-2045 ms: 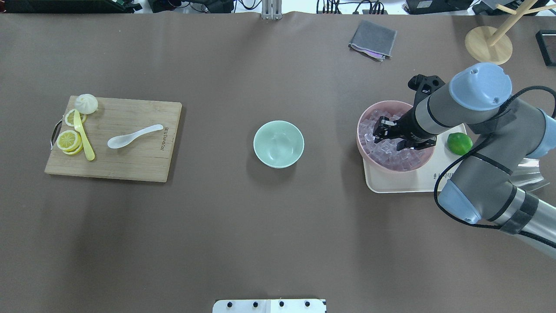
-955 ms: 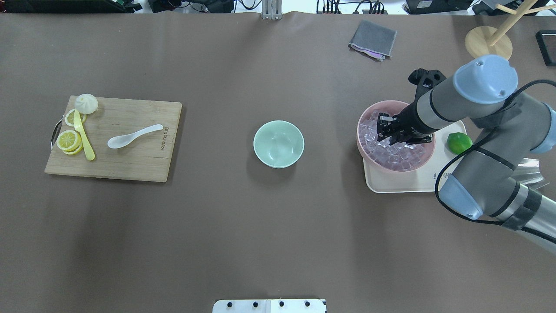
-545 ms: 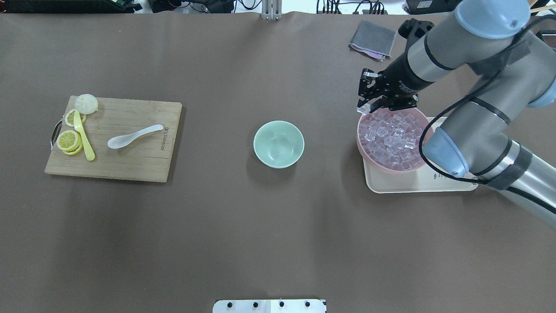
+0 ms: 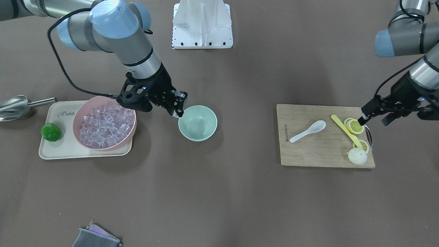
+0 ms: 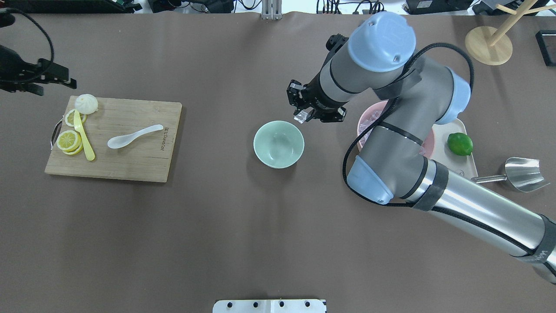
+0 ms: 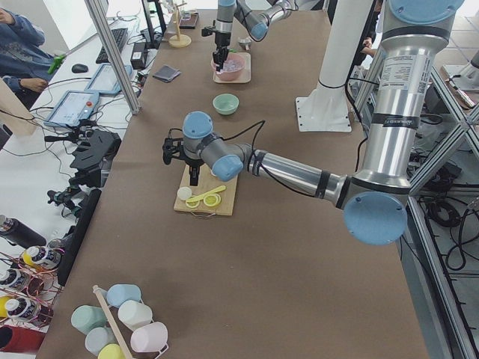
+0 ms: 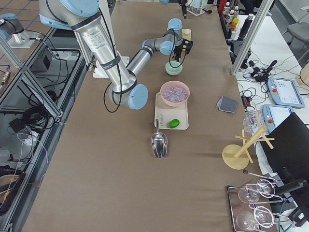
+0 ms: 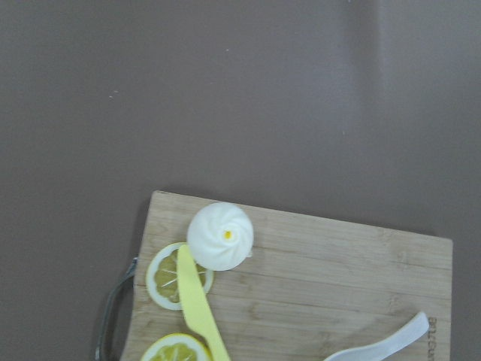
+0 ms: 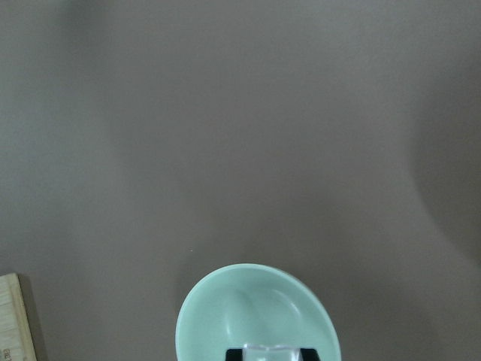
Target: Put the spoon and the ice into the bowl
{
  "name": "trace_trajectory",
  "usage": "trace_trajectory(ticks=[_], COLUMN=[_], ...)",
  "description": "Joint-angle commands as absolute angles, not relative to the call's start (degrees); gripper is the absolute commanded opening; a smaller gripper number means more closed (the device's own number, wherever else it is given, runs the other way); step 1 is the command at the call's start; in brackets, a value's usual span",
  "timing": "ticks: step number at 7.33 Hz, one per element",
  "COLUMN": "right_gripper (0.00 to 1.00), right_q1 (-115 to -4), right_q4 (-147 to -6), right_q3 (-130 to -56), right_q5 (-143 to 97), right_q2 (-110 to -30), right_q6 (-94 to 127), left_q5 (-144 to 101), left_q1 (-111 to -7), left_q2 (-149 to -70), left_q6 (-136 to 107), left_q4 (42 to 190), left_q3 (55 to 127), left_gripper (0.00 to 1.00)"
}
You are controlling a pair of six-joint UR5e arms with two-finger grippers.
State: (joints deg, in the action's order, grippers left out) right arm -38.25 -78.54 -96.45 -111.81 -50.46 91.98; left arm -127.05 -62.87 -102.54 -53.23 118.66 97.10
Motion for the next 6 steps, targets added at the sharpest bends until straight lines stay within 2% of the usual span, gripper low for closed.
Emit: trace_trajectory(ticks=[1, 2, 3, 4, 6], right_gripper=[0.0, 0.0, 0.53, 1.0, 1.0], right_q1=[-33.9, -31.7, -31.4, -31.4, -32.9], right_q4=[-75.3, -74.8, -74.7, -74.8, -75.5], right_q3=[-92.7, -91.4, -91.4, -91.8, -94.4], right_q5=[-106.1, -103.5, -102.7, -102.6, -102.9], right_q2=[-49.4, -49.4, -49.4, -49.2, -49.3], right_q6=[93.0, 93.1, 94.1, 94.0, 93.5], left_q5=[-123.7, -123.4, -123.8, -123.3, -123.0], left_q1=[-57.7, -57.5, -57.0, -55.2, -53.0], left_q2=[-107.1, -107.7, -109.1, -109.3, -110.6], left_q6=[-42.4, -33.0, -27.7, -27.1, -26.5], left_q4=[118.7, 118.7, 118.9, 119.3, 119.5], left_q3=[94.8, 93.6, 93.3, 92.9, 91.8], left_gripper=[0.98, 0.95, 0.89, 0.88, 0.85])
